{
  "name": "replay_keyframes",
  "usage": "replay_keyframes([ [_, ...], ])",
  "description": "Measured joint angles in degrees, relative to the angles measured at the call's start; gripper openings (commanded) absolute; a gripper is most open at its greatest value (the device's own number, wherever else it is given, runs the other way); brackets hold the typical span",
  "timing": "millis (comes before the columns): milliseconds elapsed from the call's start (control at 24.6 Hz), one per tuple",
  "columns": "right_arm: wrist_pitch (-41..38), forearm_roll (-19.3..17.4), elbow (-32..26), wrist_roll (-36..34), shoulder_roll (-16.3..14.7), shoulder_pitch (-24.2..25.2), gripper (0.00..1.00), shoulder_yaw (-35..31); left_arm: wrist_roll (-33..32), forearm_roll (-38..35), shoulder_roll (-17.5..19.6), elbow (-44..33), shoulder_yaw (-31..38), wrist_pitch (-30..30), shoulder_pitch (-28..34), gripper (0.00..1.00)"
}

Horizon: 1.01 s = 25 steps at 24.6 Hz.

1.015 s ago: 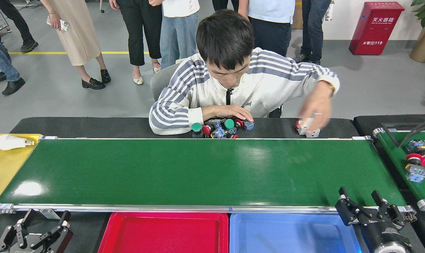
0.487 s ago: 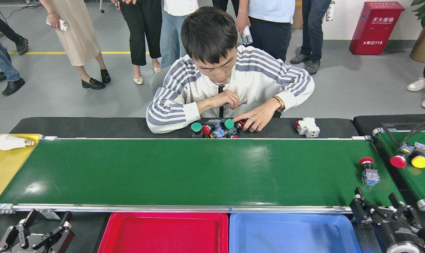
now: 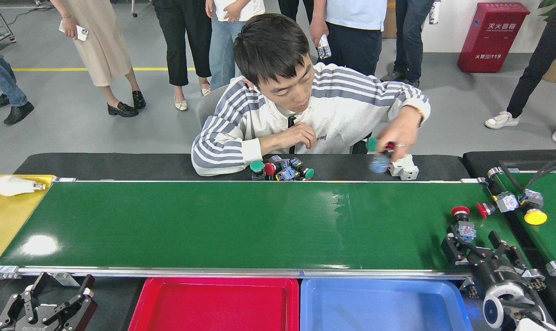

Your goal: Pick switch part from conveyor to tray

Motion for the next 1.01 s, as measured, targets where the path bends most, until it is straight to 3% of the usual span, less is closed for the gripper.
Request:
replay_keyframes([
  [203, -0.3, -0.1, 0.0, 0.1, -0.3, 0.0, 0.03, 2.3, 0.0, 0.0, 0.0, 0.0, 0.0, 0.1, 0.0, 1.0],
  [406, -2.2, -0.3, -3.0, 0.5, -0.2, 0.2, 0.03, 4.0, 0.0, 0.0, 0.0, 0.0, 0.0, 0.3, 0.0, 1.0],
  [528, -11.2, -1.5, -8.6, 0.0, 1.0, 1.5, 0.04, 5.2, 0.0, 0.0, 0.0, 0.1, 0.1, 0.4, 0.0, 1.0],
  [690, -31.7, -2.1, -11.0, -0.3, 6.0, 1.1, 0.07, 8.2, 0.0, 0.0, 0.0, 0.1, 0.1, 0.4, -0.1, 1.0],
  [731, -34.6, -2.0, -11.1, -0.4, 7.9, 0.1, 0.31, 10.7, 0.0, 0.0, 0.0, 0.1, 0.1, 0.4, -0.5, 1.0],
  [771, -36.3, -1.7, -11.1, 0.1, 9.0, -0.8, 1.0, 13.9, 0.0, 0.0, 0.0, 0.1, 0.0, 0.5, -0.9, 1.0],
  [893, -38.7, -0.8, -10.7, 2.0, 12.2, -1.3, 1.0, 22.8, -0.1, 0.0, 0.0, 0.2, -0.5, 0.5, -1.2, 1.0],
  [1015, -38.8, -0.8, -10.8, 2.8, 12.9, -1.3, 1.0, 25.3, -0.2, 0.0, 0.0, 0.2, -1.2, 0.5, -1.5, 1.0],
])
